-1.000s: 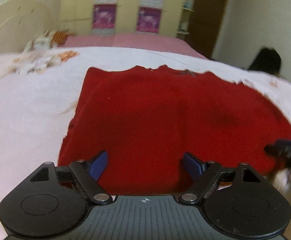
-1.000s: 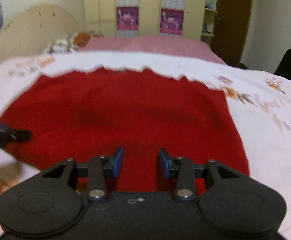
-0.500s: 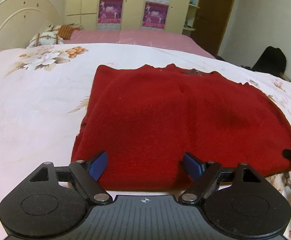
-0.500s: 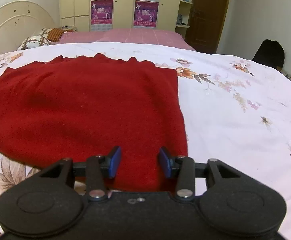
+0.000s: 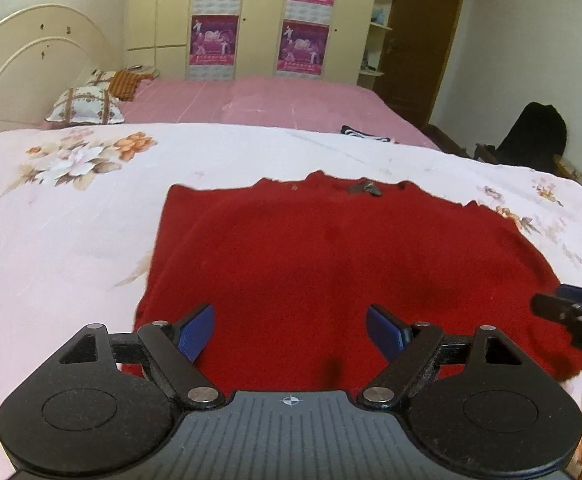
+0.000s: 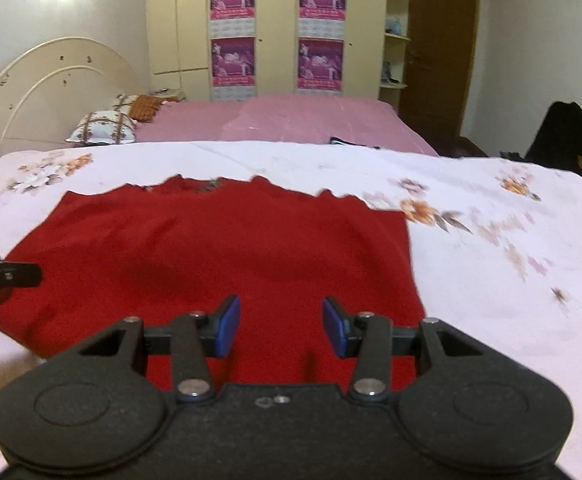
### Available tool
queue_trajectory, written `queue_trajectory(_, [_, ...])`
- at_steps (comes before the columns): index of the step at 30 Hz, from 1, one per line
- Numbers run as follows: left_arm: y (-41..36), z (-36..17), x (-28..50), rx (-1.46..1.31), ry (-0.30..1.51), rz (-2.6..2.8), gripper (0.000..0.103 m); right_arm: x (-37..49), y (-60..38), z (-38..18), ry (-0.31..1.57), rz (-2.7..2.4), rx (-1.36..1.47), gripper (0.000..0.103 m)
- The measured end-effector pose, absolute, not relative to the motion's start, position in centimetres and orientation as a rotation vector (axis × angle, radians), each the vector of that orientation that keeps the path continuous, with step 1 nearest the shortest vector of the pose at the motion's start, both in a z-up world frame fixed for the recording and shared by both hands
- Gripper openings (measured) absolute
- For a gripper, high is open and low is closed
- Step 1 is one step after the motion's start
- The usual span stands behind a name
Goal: Fold small clothes
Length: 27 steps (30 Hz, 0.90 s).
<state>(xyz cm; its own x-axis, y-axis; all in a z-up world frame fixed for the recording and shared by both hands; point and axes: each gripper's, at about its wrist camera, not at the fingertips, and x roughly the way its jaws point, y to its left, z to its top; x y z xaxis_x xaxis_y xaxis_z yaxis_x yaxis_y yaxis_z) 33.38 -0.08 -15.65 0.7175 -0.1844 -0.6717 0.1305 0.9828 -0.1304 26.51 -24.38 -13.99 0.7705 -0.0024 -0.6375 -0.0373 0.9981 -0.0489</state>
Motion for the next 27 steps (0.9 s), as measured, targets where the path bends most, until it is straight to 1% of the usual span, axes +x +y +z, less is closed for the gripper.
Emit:
queue_trajectory(6, [-1.4, -16.8, 36.7, -0.069, 0.765, -0.149, 0.082, 28.9, -22.6, -14.6, 0.693, 0.059, -0.066, 0.044])
queue_trajectory(12, [-0.9, -19.2, 40.0, -0.074, 0.782, -0.079, 0.083, 32.0, -21.4, -15.2, 0.675, 0.083, -0.071, 0.044])
queue_trajectory(13, [-0.6, -19.6, 40.2, -0.068, 0.778, -0.070, 0.085, 32.6, -21.3, -15.4, 0.676, 0.090, -0.072, 0.044])
queue_trajectory(14, [-0.3, -19.8, 40.3, -0.079, 0.777, -0.066, 0.089, 33.2, -21.2, -15.8, 0.677, 0.093, -0.085, 0.043])
queue_trajectory(16, [0.1, -20.0, 40.4, -0.097, 0.773, -0.073, 0.089, 34.3, -21.0, -17.3, 0.714, 0.053, -0.163, 0.043])
queue_trajectory(17, [0.1, -20.0, 40.3, -0.090, 0.771, -0.075, 0.090, 34.7, -21.3, -18.3, 0.739, 0.042, -0.181, 0.044])
queue_trajectory(18, [0.0, -20.1, 40.3, -0.082, 0.768, -0.075, 0.090, 34.5, -22.0, -18.7, 0.717, 0.057, -0.164, 0.046])
queue_trajectory(24, [-0.9, -19.1, 40.0, -0.083, 0.788, -0.036, 0.090, 33.9, -22.6, -18.6, 0.700, 0.088, -0.167, 0.048])
queue_trajectory(25, [-1.0, -18.8, 39.7, -0.080, 0.792, -0.034, 0.091, 33.9, -22.5, -18.4, 0.702, 0.092, -0.162, 0.048])
queue_trajectory(27, [-1.2, -18.5, 39.2, -0.075, 0.801, -0.034, 0.102, 33.8, -22.5, -18.0, 0.705, 0.098, -0.146, 0.049])
